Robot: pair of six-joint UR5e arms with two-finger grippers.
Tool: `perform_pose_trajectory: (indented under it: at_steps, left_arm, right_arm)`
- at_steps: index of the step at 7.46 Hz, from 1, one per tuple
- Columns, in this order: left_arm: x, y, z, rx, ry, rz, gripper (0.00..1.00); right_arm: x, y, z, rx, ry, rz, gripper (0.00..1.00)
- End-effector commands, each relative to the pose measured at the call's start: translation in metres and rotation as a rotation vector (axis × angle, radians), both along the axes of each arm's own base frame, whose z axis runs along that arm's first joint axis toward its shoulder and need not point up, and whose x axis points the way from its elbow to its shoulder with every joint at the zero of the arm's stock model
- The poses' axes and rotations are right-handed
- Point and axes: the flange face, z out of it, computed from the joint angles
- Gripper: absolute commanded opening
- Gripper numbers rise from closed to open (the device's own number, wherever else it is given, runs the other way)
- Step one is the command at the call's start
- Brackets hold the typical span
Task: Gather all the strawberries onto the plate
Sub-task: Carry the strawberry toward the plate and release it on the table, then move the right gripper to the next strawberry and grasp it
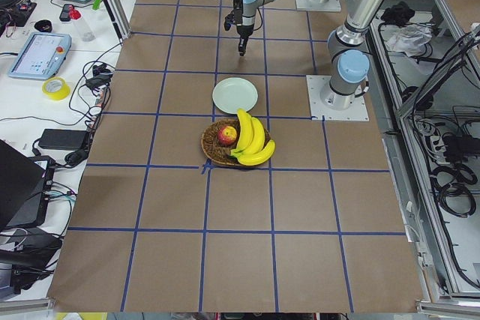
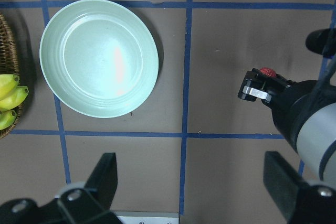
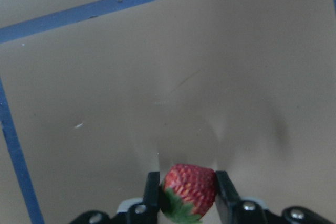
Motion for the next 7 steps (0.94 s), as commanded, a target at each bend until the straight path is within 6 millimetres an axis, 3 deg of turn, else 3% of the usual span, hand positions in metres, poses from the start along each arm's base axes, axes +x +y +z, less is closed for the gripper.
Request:
perform_pose_trajectory:
  at_steps: [1,2,3,4,5,6,7]
  left_arm:
    - [0.000,0.000,-0.001,0.002,0.000,0.000,1.00]
    - [-0.001,0.001,0.000,0.001,0.000,-0.002,1.00]
    - [-0.001,0.001,0.000,-0.001,0.000,-0.002,1.00]
    - [-0.001,0.001,0.000,0.001,0.000,-0.002,1.00]
    - [-0.001,0.000,0.000,0.001,0.000,-0.002,1.00]
    - [-0.001,0.001,0.000,0.001,0.000,-0.002,1.00]
    - [-0.001,0.001,0.001,-0.002,0.000,-0.003,1.00]
  right_arm:
    - [-0.001,0.003,-0.008,0.008,0.011,-0.032,0.90]
    - [-0.001,-0.003,0.000,-0.008,0.005,-0.030,1.00]
    - [-0.011,-0.009,0.022,-0.038,-0.007,-0.013,1.00]
    - [-0.044,-0.024,0.050,-0.051,0.009,0.004,1.00]
    - [-0.106,-0.040,0.075,0.001,0.058,-0.041,1.00]
    - [-0.168,-0.042,0.078,0.041,0.084,0.025,1.00]
    - [-0.212,-0.029,0.053,0.094,0.099,0.052,1.00]
